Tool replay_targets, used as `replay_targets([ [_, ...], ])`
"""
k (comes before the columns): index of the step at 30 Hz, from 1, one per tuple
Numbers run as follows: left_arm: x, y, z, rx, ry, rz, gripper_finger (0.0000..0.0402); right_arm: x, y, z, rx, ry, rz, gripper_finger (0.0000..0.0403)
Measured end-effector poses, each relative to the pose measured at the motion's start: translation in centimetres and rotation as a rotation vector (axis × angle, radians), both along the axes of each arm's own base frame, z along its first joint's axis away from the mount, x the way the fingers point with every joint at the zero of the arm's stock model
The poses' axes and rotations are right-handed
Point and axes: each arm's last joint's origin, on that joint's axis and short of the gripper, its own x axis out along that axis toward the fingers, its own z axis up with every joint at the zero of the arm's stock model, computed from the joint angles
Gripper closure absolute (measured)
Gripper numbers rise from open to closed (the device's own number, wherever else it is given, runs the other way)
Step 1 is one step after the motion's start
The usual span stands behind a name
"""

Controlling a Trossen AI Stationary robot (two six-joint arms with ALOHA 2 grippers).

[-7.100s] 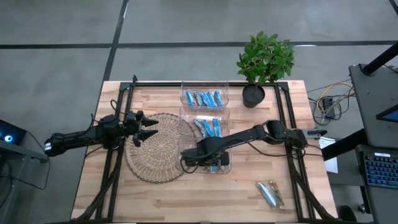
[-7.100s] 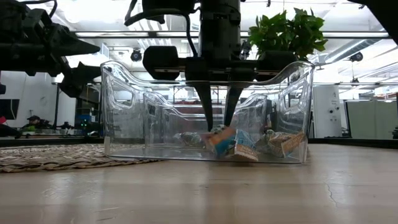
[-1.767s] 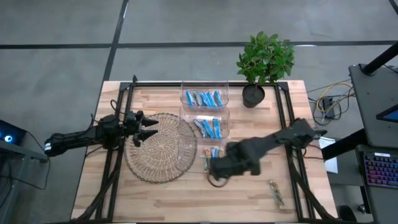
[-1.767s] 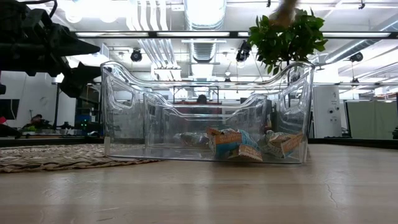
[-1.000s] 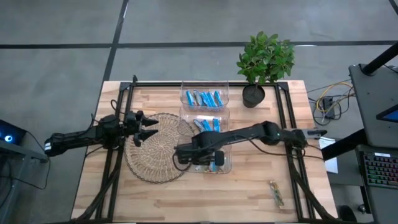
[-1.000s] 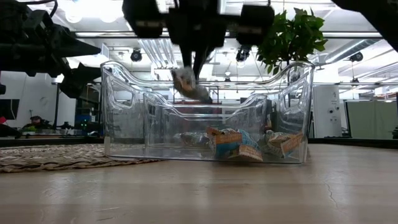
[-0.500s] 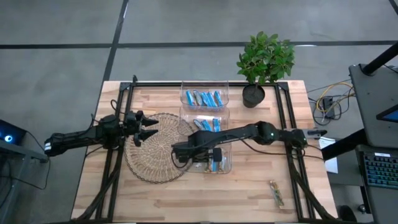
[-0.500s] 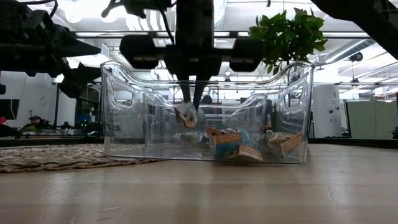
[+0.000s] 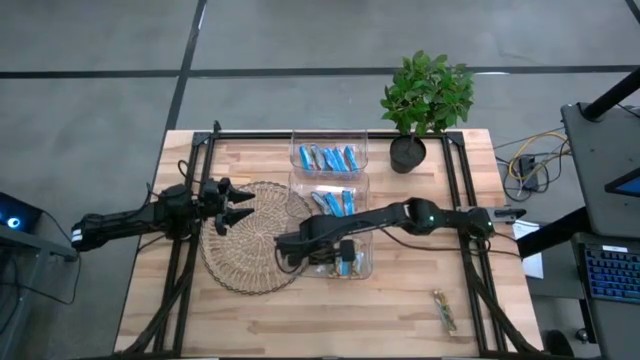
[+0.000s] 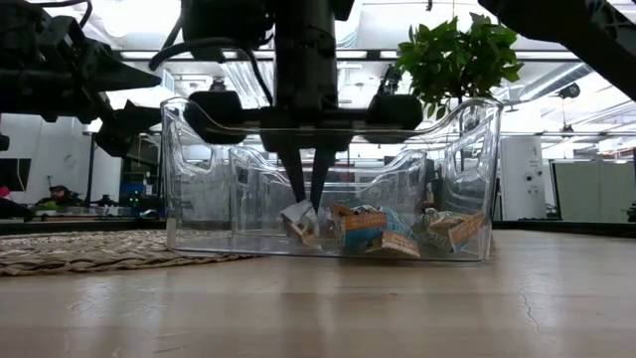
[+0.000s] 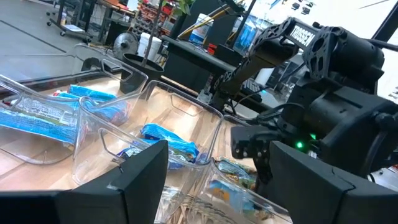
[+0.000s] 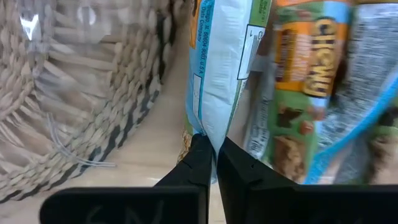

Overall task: Pick and place Granola Bars by type
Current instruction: Put the yellow granola bar into the bottom transparent bin

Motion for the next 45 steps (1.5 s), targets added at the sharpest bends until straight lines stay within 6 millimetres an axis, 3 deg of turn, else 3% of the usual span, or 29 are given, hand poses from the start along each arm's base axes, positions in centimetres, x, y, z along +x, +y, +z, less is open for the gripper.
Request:
replay_targets([
  [7,0.0,0.0,0.0,0.0,0.0,0.0,0.014,0.2,0.0,-0.1,-0.008,-0.018,0.017,0.0379],
  [16,0.0,0.0,0.0,0.0,0.0,0.0,0.014,0.1,-0.1,0.0,-0.031,-0.019,0.014,0.0287],
  [23,0.0,0.0,0.0,0.0,0.0,0.0,0.014,-0.5,-0.5,1.9,-0.097,-0.038,0.026,0.0237],
  [34,0.0,0.0,0.0,0.0,0.0,0.0,0.014,-3.3,-1.1,6.3,-0.146,0.042,0.074,0.0205],
  [45,0.0,0.0,0.0,0.0,-0.001,0.0,0.014,-6.0,0.1,6.3,-0.077,0.12,0.194,0.0201],
])
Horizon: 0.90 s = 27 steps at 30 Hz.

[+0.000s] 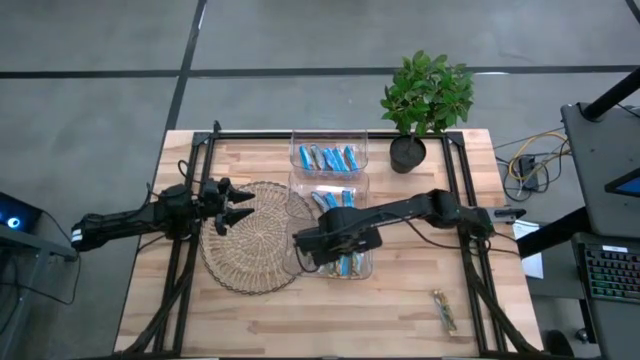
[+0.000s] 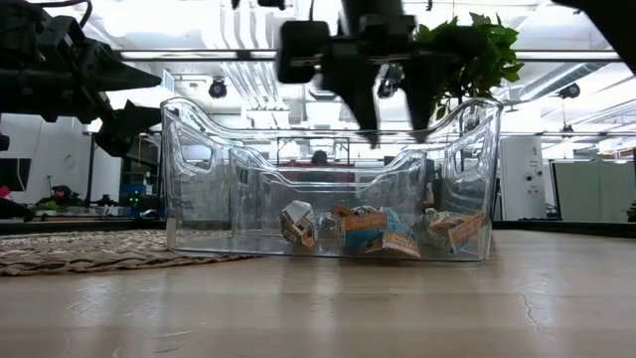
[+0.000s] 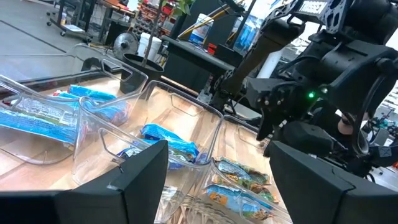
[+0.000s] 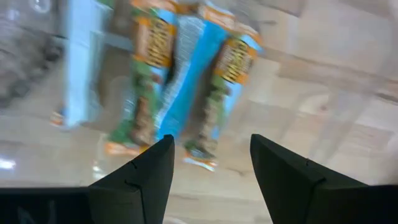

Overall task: Pick and place Granola Bars by type
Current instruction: Put the yellow granola bar into the bottom transparent bin

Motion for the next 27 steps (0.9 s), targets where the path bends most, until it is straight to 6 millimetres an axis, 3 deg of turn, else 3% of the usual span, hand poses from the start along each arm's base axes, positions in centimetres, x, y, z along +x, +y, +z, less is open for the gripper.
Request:
replay_targets([
  [8,0.0,0.0,0.0,0.0,0.0,0.0,0.014,-4.5,1.9,1.1,0.004,-0.021,0.072,0.0202],
  [14,0.0,0.0,0.0,0.0,0.001,0.0,0.014,-9.1,4.2,1.7,0.016,-0.071,0.115,0.0202],
  [27,0.0,0.0,0.0,-0.001,0.001,0.0,0.014,-19.1,8.6,0.2,0.117,-0.085,0.229,0.0202],
])
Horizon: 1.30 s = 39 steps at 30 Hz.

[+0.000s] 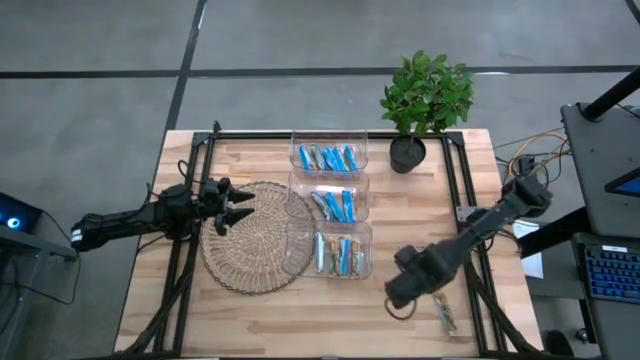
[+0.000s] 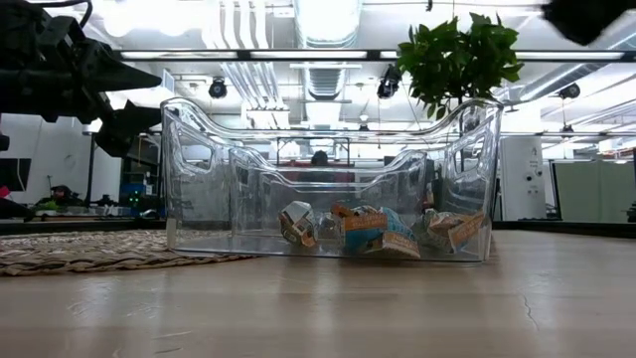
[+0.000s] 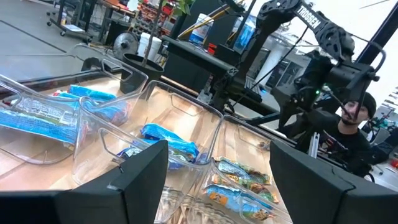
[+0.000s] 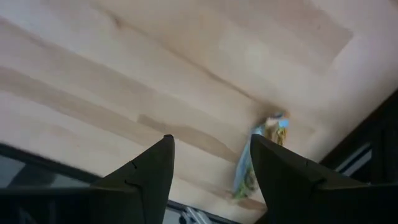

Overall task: Pick and place Granola Bars by type
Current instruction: Put the yellow granola bar into the bottom transparent bin

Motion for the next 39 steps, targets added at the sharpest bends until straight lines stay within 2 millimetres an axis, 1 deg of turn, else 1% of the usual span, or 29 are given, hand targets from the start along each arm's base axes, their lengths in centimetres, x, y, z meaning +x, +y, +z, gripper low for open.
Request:
replay_targets([
  [5,0.0,0.0,0.0,0.0,0.0,0.0,0.014,-2.7,1.3,-1.7,0.031,0.018,0.007,0.0202],
  [10,0.0,0.0,0.0,0.0,0.0,0.0,0.014,-4.8,2.5,-3.3,0.013,0.067,-0.019,0.0202],
  [14,0.0,0.0,0.0,0.0,0.0,0.0,0.014,-6.0,3.2,-4.4,0.028,0.098,-0.052,0.0202],
  [18,0.0,0.0,0.0,0.0,0.001,0.0,0.014,-6.7,3.7,-5.3,0.053,0.107,-0.065,0.0202],
  [24,0.0,0.0,0.0,0.0,0.001,0.0,0.014,-7.4,3.9,-6.2,0.047,0.134,-0.065,0.0202],
  [28,0.0,0.0,0.0,0.0,0.001,0.0,0.014,-7.5,4.0,-7.0,0.05,0.187,-0.048,0.0202],
  [39,0.0,0.0,0.0,0.0,0.001,0.0,0.014,-6.6,5.2,-8.9,0.037,0.255,-0.041,0.0202],
])
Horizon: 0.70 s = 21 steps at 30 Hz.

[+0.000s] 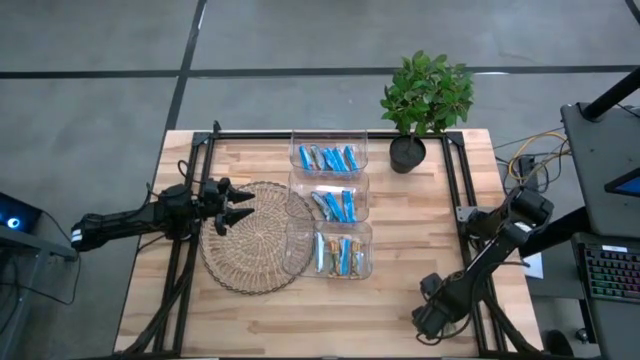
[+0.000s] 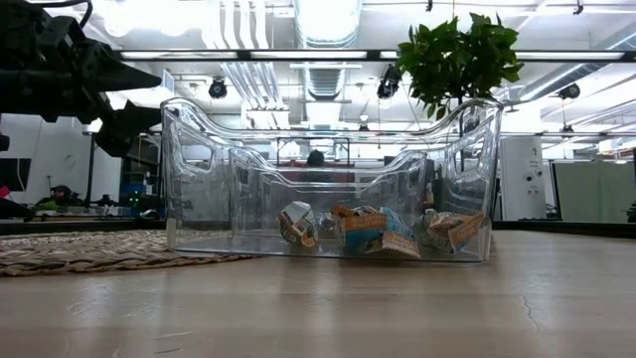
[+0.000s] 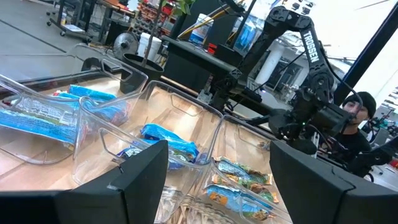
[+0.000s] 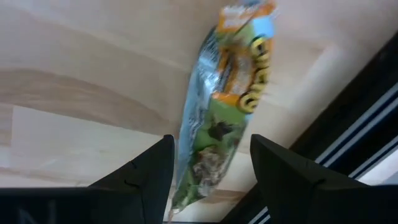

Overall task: Pick and place Granola Bars by type
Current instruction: Put the yellow granola bar into the bottom transparent bin

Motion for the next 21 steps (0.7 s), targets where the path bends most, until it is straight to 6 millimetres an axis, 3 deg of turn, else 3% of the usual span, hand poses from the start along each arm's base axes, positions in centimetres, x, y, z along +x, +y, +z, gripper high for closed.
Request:
replay_targets([
  [7,0.0,0.0,0.0,0.0,0.0,0.0,0.014,0.09,0.23,-0.6,0.011,0.032,-0.035,0.0204],
  [10,0.0,0.0,0.0,0.0,0.0,0.0,0.014,0.05,0.25,-0.59,0.018,0.044,-0.04,0.0224],
  [21,0.0,0.0,0.0,0.0,0.0,0.0,0.014,0.04,0.27,-0.54,0.051,0.036,0.02,0.0385],
])
